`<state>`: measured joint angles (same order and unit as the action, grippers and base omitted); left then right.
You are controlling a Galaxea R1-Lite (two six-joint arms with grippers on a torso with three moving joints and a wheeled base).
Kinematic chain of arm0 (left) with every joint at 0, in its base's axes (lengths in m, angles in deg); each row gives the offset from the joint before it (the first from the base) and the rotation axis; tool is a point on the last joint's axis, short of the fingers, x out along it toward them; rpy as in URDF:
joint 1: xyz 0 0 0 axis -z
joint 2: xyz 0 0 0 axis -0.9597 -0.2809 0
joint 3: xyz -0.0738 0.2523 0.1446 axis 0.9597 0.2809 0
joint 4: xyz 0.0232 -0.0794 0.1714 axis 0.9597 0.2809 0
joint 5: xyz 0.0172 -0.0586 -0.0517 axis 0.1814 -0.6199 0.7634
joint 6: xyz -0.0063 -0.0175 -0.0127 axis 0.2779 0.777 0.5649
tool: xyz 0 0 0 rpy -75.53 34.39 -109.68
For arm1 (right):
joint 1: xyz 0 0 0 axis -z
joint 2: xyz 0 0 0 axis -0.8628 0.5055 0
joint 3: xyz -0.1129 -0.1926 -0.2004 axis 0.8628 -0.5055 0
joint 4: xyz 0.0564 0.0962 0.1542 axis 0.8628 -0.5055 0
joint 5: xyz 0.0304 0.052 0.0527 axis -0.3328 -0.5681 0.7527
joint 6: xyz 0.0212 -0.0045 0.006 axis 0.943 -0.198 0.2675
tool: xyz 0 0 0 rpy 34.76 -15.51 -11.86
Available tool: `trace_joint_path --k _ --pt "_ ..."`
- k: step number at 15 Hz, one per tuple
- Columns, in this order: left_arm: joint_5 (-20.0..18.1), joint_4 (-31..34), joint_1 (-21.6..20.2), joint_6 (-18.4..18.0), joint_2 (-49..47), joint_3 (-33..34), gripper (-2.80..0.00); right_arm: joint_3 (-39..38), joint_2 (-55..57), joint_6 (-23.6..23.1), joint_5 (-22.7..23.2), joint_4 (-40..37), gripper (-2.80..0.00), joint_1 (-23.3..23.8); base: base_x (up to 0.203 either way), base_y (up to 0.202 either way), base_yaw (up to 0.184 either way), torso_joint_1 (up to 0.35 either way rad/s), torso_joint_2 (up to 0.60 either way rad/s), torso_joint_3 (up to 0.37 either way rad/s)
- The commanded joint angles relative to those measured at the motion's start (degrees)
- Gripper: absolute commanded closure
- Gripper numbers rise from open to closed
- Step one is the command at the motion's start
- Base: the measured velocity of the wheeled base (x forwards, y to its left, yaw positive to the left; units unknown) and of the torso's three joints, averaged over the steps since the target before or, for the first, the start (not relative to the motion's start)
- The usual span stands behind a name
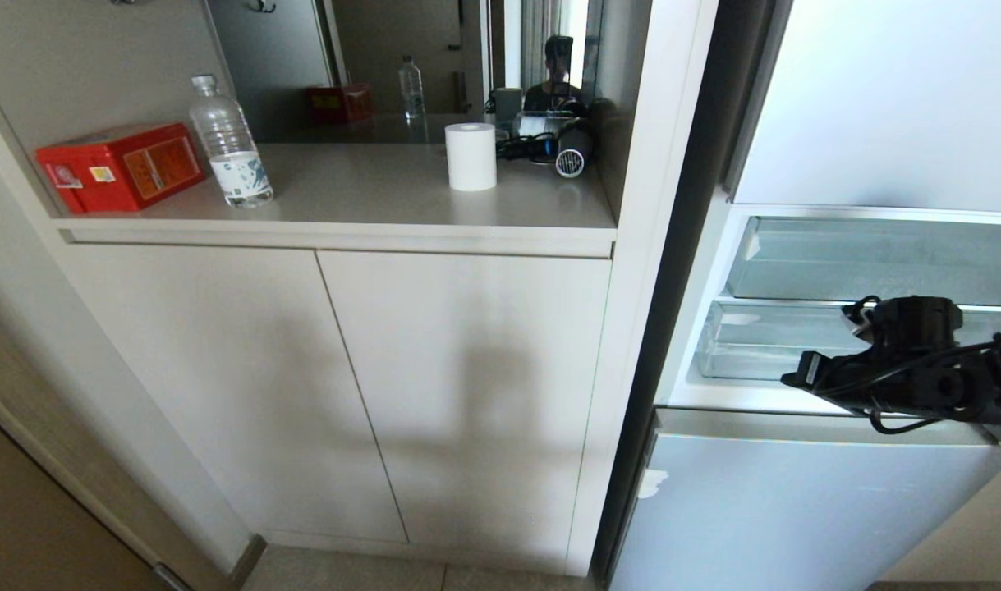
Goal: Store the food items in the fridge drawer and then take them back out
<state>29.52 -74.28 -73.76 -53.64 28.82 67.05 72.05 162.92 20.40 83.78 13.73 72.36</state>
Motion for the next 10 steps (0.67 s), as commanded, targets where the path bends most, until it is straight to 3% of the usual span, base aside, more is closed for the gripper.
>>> trace_joint_path --k 1,6,10 --pt "0.02 0.03 -0.01 -0.02 -0.09 0.01 0.00 -8.08 -11.15 -0.07 0.06 0.20 0.00 0.01 0.000 0.000 0.000 0.000 0.00 0.000" --pt "0.02 0.03 -0.01 -0.02 -0.09 0.01 0.00 -26.99 -40.56 -2.47 -0.53 0.14 0.00 0.10 0.000 0.000 0.000 0.000 0.00 0.000" --pt "0.02 0.03 -0.01 -0.02 -0.09 0.01 0.00 -45.50 -68.86 -11.09 -3.87 -0.39 0.00 0.10 0.000 0.000 0.000 0.000 0.00 0.000"
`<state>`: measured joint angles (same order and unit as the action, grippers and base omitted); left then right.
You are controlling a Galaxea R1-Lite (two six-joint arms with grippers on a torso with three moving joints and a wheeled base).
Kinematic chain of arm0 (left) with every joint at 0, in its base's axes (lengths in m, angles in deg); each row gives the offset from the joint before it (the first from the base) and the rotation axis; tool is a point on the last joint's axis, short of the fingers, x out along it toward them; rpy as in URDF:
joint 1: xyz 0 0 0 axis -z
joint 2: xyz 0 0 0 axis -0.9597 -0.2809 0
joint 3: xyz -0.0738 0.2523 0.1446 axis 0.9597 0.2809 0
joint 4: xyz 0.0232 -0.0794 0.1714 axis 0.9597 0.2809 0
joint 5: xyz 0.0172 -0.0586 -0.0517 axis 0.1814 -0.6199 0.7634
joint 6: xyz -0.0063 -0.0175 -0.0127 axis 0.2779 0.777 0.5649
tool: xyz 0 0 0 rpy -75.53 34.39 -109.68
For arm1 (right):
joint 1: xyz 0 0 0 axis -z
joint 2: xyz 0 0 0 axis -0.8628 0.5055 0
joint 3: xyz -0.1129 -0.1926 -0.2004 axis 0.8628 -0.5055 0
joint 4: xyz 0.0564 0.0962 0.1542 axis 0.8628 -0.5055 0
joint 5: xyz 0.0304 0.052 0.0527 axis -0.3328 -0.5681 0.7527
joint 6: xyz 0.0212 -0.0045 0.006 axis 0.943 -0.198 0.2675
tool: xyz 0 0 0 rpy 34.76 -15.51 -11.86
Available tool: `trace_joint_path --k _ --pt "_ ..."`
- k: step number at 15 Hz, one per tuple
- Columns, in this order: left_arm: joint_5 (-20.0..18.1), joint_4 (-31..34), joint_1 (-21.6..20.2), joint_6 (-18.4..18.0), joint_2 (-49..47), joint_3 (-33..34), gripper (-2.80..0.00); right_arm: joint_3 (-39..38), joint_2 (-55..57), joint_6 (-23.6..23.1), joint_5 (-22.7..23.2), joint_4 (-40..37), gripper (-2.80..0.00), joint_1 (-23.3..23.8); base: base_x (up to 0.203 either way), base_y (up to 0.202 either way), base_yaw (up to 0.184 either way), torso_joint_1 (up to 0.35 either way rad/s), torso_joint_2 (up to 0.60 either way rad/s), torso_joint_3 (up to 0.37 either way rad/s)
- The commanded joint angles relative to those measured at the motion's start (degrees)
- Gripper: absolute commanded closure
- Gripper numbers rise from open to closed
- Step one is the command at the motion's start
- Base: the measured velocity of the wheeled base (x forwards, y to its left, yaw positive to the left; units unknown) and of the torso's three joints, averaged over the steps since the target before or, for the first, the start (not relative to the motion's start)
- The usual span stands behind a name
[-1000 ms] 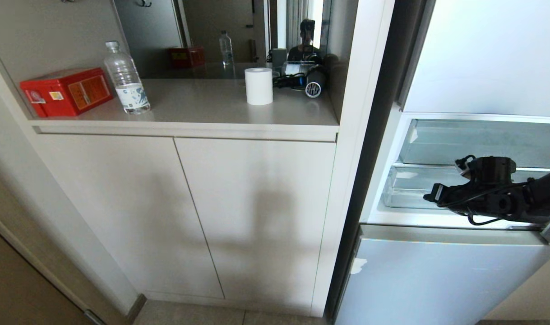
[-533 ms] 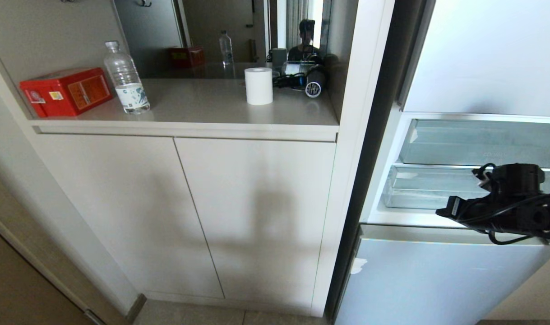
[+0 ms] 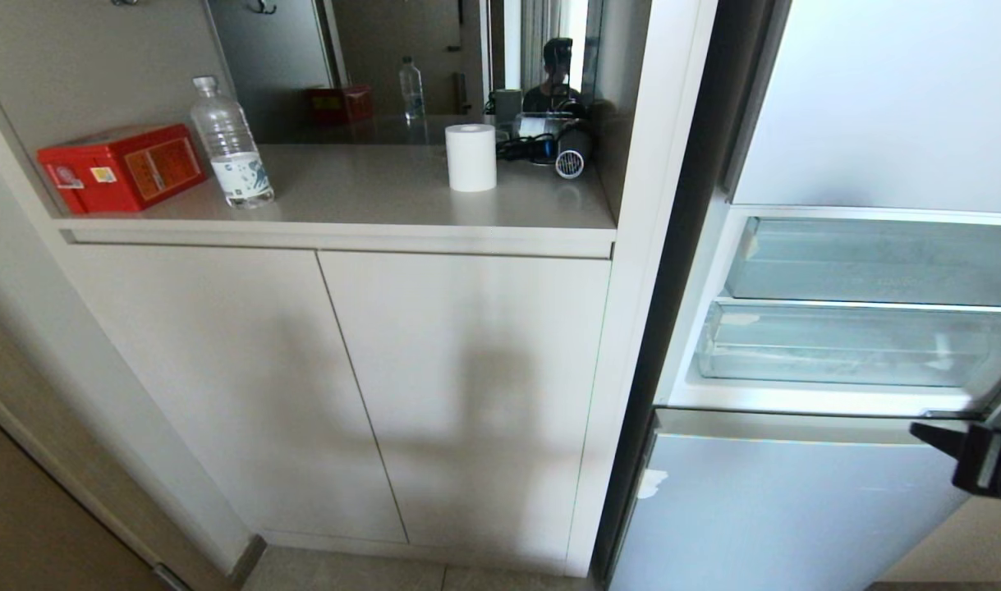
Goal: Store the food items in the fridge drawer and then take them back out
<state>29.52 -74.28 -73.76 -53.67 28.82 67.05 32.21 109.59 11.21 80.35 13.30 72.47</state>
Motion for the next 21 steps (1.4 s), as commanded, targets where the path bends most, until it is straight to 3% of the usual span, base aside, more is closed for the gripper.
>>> trace_joint_path --k 1,3,6,7,11,13,17,21 --pt "0.02 0.03 -0.01 0.00 -0.09 0.01 0.00 -10.15 -23.34 -4.82 -1.73 -0.91 0.00 -0.03 0.000 0.000 0.000 0.000 0.00 0.000" --pt "0.02 0.03 -0.01 0.00 -0.09 0.01 0.00 -15.54 -35.58 -8.95 -5.17 -6.86 0.00 -1.16 0.000 0.000 0.000 0.000 0.00 0.000" --pt "0.02 0.03 -0.01 0.00 -0.09 0.01 0.00 -19.04 -48.73 -12.52 -10.83 -24.84 0.00 -7.51 0.000 0.000 0.000 0.000 0.00 0.000" --pt "0.02 0.03 -0.01 0.09 -0.09 0.01 0.00 -19.43 -52.22 -12.91 -11.79 -26.03 0.00 -8.84 0.000 0.000 0.000 0.000 0.00 0.000" --pt "0.02 0.03 -0.01 0.00 -0.09 0.01 0.00 -21.15 -57.39 -9.31 -14.11 -23.72 0.00 -11.34 0.000 0.000 0.000 0.000 0.00 0.000" --pt "0.02 0.03 -0.01 0.00 -0.09 0.01 0.00 -20.94 -57.22 -12.55 -13.84 -24.37 0.00 -11.53 0.000 0.000 0.000 0.000 0.00 0.000" --pt "0.02 0.03 -0.01 0.06 -0.09 0.01 0.00 -20.99 -57.60 -10.61 -13.83 -23.86 0.00 -11.62 0.000 0.000 0.000 0.000 0.00 0.000" --pt "0.02 0.03 -0.01 0.00 -0.09 0.01 0.00 -21.05 -67.84 -8.28 -14.18 -23.68 0.00 -12.17 0.000 0.000 0.000 0.000 0.00 0.000"
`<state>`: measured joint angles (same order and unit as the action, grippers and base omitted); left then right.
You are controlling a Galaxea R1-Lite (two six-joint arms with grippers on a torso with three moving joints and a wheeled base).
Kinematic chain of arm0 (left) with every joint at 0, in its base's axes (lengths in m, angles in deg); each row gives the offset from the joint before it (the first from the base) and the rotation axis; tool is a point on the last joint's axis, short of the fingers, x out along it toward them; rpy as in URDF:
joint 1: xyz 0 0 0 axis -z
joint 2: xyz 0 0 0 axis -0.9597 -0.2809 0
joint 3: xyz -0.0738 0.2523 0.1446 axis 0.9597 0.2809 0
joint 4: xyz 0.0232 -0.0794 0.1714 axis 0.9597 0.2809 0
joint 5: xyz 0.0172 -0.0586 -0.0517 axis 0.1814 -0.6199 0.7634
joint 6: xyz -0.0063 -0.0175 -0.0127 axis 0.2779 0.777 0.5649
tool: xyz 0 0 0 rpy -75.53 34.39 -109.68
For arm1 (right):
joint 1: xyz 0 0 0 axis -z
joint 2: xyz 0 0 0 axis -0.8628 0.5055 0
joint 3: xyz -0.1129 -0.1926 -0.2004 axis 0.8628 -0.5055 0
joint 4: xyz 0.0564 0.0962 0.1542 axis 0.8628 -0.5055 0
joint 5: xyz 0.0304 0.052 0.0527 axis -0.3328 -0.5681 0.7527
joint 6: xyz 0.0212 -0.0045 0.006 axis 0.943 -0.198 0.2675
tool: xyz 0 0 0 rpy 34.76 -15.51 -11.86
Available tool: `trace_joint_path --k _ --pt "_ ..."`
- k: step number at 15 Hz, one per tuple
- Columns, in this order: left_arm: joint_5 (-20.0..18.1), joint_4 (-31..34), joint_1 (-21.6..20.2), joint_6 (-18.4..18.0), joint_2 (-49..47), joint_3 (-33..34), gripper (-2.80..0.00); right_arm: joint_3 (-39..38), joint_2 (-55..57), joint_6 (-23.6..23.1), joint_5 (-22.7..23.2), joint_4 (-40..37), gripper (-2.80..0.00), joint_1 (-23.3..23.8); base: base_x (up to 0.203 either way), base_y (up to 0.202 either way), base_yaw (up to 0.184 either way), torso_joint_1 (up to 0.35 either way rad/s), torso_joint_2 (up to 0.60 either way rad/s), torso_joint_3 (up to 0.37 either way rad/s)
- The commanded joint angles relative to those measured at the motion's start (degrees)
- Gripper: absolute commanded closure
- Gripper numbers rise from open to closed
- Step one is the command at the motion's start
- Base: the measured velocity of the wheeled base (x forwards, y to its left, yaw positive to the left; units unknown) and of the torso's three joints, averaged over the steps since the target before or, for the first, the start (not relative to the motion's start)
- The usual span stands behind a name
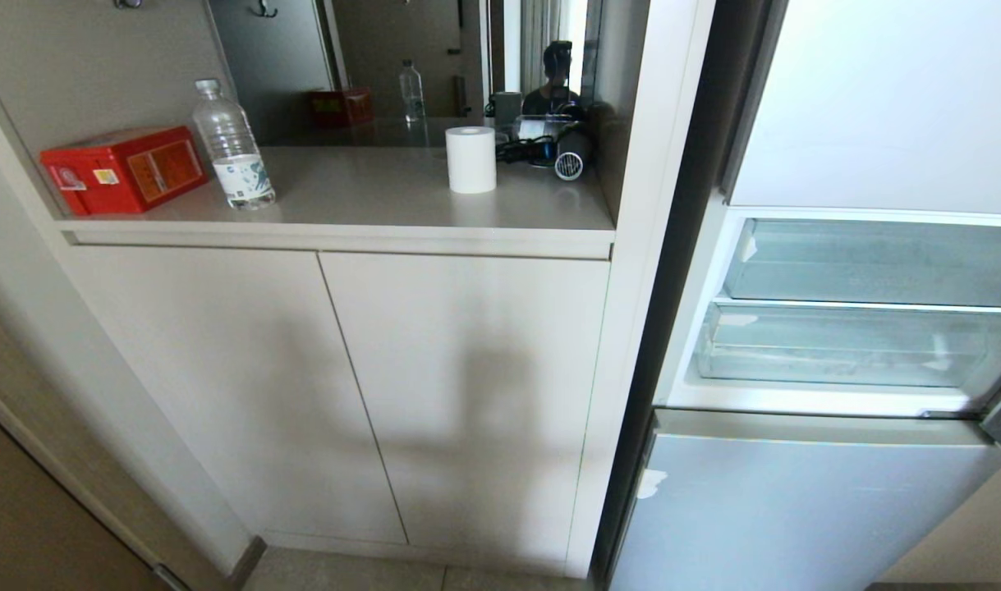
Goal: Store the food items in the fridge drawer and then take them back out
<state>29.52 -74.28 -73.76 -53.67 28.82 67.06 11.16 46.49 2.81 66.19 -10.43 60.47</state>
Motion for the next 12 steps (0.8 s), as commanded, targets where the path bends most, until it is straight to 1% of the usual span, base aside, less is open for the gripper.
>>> trace_joint_path --k 1,10,12 --pt "0.02 0.03 -0.01 0.00 0.00 0.00 0.00 -0.02 -5.00 0.49 -0.10 0.07 0.00 -0.31 0.000 0.000 0.000 0.000 0.00 0.000" --pt "0.02 0.03 -0.01 0.00 0.00 0.00 0.00 -0.02 -4.67 0.62 -0.16 0.02 0.00 -0.39 0.000 0.000 0.000 0.000 0.00 0.000" --pt "0.02 0.03 -0.01 0.00 -0.09 0.00 0.00 -0.02 -4.67 0.62 -0.15 0.02 0.00 -0.35 -0.005 0.003 -0.081 -0.002 0.00 0.001"
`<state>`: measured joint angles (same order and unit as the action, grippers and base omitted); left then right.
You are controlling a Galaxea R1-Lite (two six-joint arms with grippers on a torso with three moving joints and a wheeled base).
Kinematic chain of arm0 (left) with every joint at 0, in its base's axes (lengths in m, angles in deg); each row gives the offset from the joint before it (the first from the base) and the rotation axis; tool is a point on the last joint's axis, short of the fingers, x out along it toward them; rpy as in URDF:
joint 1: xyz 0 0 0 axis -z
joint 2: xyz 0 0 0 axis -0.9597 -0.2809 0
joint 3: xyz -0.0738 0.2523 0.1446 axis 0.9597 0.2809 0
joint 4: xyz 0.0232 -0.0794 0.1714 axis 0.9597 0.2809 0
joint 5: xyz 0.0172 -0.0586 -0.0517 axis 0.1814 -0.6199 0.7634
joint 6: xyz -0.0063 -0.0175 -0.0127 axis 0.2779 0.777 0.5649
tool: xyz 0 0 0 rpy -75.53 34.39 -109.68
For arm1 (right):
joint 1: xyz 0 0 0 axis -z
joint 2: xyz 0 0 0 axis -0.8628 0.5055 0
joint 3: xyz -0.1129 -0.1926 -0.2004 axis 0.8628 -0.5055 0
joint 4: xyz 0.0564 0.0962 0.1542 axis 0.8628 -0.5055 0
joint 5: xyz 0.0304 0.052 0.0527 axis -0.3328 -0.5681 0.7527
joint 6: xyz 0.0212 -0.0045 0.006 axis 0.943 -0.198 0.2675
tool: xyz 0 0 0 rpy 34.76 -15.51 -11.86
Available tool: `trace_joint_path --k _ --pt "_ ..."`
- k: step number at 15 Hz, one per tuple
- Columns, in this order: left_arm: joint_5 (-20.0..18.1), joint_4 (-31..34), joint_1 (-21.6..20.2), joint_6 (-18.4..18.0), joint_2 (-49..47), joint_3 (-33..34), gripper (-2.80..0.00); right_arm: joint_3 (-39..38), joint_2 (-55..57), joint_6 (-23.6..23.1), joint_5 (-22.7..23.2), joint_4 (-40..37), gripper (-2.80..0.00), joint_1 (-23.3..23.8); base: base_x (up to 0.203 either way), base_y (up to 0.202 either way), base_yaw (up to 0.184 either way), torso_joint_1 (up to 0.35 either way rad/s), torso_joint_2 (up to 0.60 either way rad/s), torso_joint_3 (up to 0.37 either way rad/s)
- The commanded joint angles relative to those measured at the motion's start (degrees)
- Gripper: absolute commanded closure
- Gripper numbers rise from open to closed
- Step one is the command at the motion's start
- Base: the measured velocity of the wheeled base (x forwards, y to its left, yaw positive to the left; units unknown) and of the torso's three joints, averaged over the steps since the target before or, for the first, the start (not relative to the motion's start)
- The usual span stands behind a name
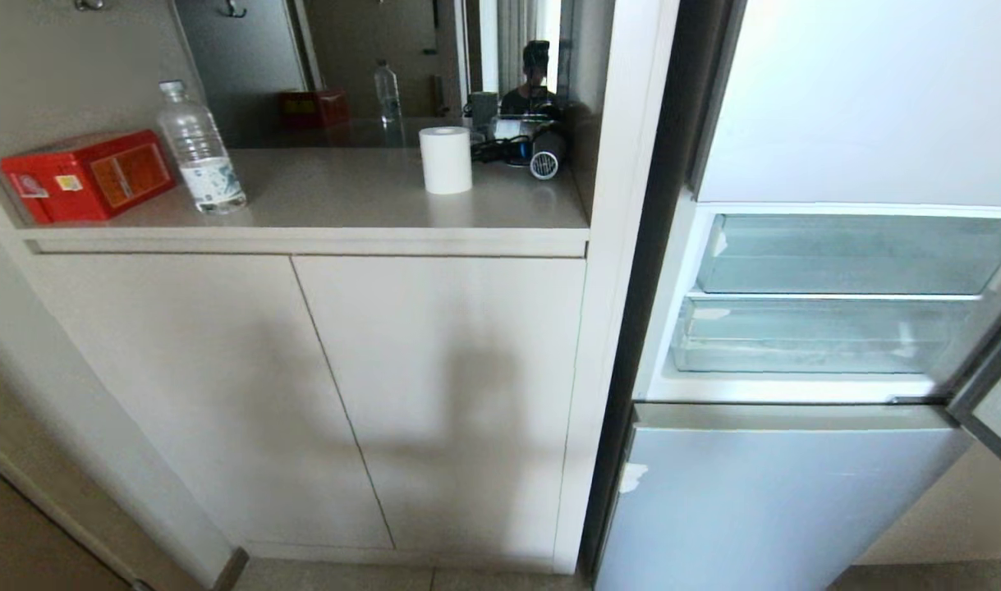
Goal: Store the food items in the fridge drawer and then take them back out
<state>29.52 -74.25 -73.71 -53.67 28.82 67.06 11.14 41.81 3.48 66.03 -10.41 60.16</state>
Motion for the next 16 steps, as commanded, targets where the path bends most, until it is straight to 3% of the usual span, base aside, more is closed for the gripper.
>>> trace_joint_path --k 1,16 --pt "0.02 0.00 -0.06 0.01 0.00 0.00 0.00 0.00 0.01 0.03 0.09 0.08 0.00 -0.08 -0.001 0.004 -0.159 0.012 0.00 0.002" --pt "0.02 0.00 -0.06 0.00 0.00 0.00 0.00 0.00 0.01 -0.05 0.09 0.09 0.00 -0.08 -0.002 0.007 -0.173 0.003 0.00 0.003"
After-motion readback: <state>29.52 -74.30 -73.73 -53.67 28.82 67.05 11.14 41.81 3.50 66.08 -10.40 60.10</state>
